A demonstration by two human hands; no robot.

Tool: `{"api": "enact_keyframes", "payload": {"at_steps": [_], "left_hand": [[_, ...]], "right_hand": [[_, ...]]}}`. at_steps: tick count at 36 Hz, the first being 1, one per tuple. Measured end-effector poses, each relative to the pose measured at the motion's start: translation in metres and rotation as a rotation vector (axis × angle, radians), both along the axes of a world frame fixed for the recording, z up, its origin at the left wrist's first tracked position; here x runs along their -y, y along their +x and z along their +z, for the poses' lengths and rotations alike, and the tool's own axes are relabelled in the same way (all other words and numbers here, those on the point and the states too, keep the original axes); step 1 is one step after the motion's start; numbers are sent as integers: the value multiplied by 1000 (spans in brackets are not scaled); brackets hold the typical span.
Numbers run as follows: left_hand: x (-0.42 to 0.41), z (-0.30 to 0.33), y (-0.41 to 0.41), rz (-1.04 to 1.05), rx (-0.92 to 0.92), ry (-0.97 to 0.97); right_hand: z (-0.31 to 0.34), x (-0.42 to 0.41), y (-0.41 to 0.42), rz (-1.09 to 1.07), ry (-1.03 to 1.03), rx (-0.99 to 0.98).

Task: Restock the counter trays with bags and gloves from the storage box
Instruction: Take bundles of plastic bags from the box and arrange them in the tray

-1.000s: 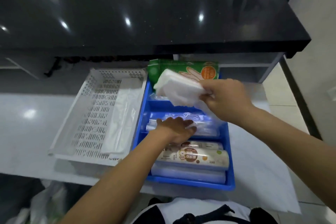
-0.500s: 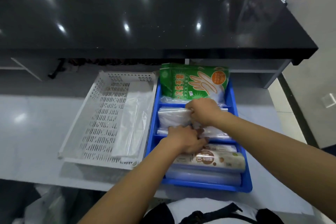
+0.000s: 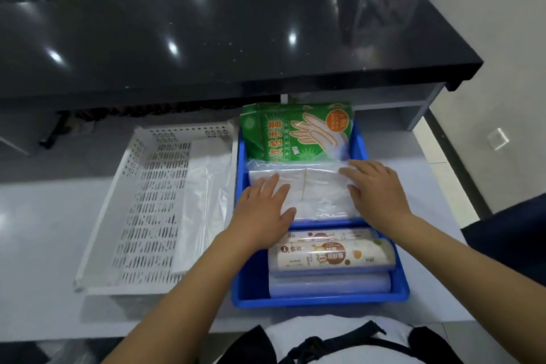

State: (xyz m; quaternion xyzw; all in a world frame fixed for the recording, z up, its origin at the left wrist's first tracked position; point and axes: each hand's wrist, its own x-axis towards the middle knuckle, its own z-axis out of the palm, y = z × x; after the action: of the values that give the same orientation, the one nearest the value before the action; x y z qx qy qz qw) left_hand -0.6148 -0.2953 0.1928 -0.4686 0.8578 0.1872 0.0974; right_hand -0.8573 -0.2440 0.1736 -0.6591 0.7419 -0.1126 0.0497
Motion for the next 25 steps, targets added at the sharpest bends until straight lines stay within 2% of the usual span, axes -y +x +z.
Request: {"api": "enact_keyframes", "payload": {"at_steps": [3, 6, 10, 13, 17, 25], "left_hand": [[6, -7, -3, -10, 54, 27], [7, -11, -1, 6, 12, -9], [6, -13, 1, 23, -64, -37], [6, -14, -1, 45, -60, -39], [7, -17, -6, 85, -49, -59], [6, -14, -9, 143, -36, -44]], "right_hand": [[-2, -2, 1, -61, -11, -16], [-2, -3, 3, -85, -91, 20], [-4, -10, 10, 64, -220, 79], [-8, -14, 15, 148, -121, 88], [-12, -10, 13, 149, 58, 16], [-3, 0, 8, 151, 149, 36]]}}
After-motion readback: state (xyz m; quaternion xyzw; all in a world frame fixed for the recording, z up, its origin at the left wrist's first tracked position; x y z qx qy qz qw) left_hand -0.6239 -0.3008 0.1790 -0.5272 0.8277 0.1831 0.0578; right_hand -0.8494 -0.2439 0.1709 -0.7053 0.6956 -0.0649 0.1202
